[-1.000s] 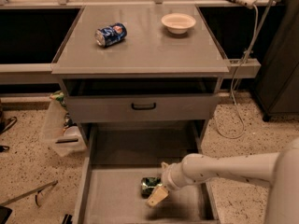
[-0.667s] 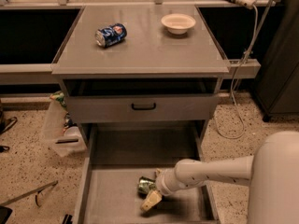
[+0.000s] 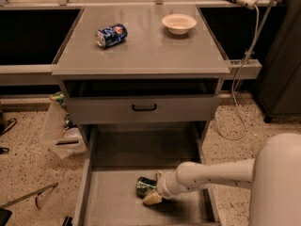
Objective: Pick green can from middle drawer and place on counter
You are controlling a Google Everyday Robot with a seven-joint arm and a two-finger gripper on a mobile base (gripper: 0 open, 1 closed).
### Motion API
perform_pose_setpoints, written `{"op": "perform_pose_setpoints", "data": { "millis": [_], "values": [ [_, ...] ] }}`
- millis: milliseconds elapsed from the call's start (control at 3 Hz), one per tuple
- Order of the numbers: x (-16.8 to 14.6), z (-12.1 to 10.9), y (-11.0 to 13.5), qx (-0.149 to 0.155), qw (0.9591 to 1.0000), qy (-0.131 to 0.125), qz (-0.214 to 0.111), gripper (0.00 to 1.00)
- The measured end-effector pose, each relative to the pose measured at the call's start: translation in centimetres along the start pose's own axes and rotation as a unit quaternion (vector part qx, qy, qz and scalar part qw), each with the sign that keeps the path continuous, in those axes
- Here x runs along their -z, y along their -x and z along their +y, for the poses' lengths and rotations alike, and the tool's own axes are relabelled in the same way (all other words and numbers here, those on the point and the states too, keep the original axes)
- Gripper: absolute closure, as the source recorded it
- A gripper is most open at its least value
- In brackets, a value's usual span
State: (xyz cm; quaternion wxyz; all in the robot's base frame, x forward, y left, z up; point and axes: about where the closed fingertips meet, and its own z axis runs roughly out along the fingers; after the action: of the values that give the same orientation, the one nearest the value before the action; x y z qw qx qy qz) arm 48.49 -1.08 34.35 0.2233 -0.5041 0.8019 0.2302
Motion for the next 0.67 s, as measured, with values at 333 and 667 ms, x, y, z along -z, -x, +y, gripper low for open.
{"op": "perform_pose_setpoints", "data": {
  "millis": [333,667],
  "values": [
    [0.01,0.00,0.01,0.000,1.0000,0.000,0.000,0.65],
    [0.36,0.07,0.26,0.000,1.0000,0.000,0.000,0.88]
  ]
}}
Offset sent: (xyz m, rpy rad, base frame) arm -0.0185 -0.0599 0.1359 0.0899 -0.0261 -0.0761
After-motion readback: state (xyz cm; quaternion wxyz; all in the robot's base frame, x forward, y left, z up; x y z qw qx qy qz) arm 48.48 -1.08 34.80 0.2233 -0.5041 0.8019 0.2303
